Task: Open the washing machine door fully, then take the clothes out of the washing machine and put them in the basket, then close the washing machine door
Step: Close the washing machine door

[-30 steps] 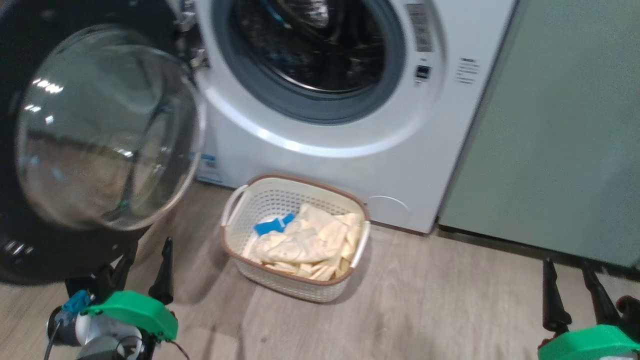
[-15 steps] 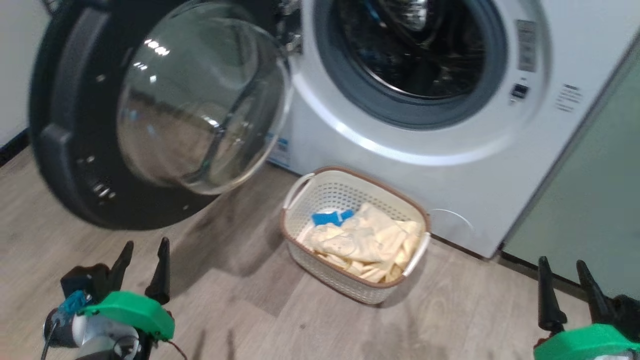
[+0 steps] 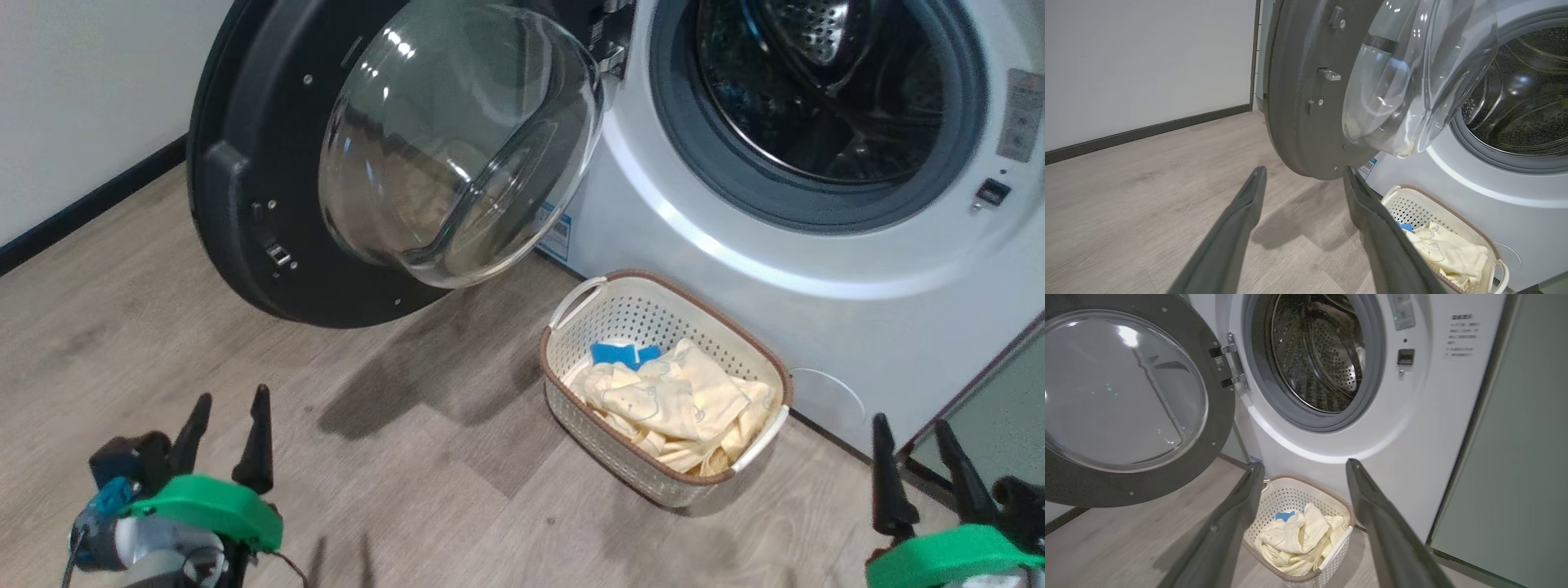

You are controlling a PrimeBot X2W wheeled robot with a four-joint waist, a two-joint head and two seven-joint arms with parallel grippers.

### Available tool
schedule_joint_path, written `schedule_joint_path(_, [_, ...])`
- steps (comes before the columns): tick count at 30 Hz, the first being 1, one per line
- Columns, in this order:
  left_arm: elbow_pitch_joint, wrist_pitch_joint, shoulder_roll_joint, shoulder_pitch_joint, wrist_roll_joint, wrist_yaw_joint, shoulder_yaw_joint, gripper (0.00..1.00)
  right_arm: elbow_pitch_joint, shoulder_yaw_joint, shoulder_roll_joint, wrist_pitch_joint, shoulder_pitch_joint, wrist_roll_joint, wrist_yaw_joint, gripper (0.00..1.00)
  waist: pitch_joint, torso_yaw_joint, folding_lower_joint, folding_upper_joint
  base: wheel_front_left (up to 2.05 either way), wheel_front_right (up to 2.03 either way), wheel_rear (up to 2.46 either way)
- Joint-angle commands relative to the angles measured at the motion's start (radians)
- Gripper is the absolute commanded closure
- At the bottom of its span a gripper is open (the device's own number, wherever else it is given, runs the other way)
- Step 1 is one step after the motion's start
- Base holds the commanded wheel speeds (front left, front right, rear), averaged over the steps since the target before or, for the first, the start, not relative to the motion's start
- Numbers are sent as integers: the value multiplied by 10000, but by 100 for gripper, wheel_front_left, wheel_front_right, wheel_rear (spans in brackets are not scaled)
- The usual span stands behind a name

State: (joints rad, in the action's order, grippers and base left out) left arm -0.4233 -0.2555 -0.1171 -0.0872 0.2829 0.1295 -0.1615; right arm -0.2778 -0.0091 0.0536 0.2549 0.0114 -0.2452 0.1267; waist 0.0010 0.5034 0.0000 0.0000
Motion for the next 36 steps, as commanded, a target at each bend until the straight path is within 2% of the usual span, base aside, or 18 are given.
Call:
schedule_joint_path(1, [433, -63, -118, -479, 50, 6, -461, 0, 275, 307, 141, 69, -633, -1, 40, 0, 103, 113, 0, 0, 0, 0, 0])
schedule_joint_path(12, [969, -63, 259, -117, 327, -18, -1390, 0, -4, 786, 348, 69, -1122, -119, 40, 0, 368, 265, 0, 0, 0, 0, 0])
schedule_joint_path(14, [1003, -63, 341, -111, 722, -11, -1654, 75, -22, 812, 350, 69, -1139, -132, 40, 0, 366, 264, 0, 0, 0, 0, 0])
schedule_joint_path(15, [1007, -63, 372, -131, 990, -6, -1810, 100, -29, 822, 348, 69, -1142, -137, 40, 0, 359, 260, 0, 0, 0, 0, 0])
schedule_joint_path(17, [880, -63, 423, -200, 1720, 2, -2118, 100, -30, 839, 338, 69, -1122, -144, 40, 0, 338, 248, 0, 0, 0, 0, 0])
schedule_joint_path(21, [324, -31, 343, -579, 4027, 7, -2648, 100, 10, 750, 313, 69, -974, -169, 40, 0, 300, 225, 0, 0, 0, 0, 0])
schedule_joint_path(22, [27, 278, 177, -933, 5543, 8, -2984, 100, 38, 682, 305, 69, -874, -169, 40, 0, 281, 217, 0, 0, 0, 0, 0])
schedule_joint_path(23, [-104, 459, 68, -1118, 6285, 9, -3191, 100, 57, 647, 297, 69, -817, -163, 40, 0, 265, 210, 0, 0, 0, 0, 0])
schedule_joint_path(28, [-959, 1654, -1062, -2199, 9182, 10, -4267, 100, 126, 548, 230, 69, -585, -111, 40, 0, 254, 13, 0, 0, 0, 0, 0])
schedule_joint_path(30, [-1371, 2007, -1617, -2602, 9855, 10, -4607, 100, 140, 588, 224, 69, -605, -86, 40, 0, 355, -153, 0, 0, 0, 0, 0])
schedule_joint_path(36, [-2518, 2875, -3019, -3882, 10822, 10, -4894, 100, 158, 603, 331, 69, -740, -55, 40, 0, 679, -562, 0, 0, 0, 0, 0])
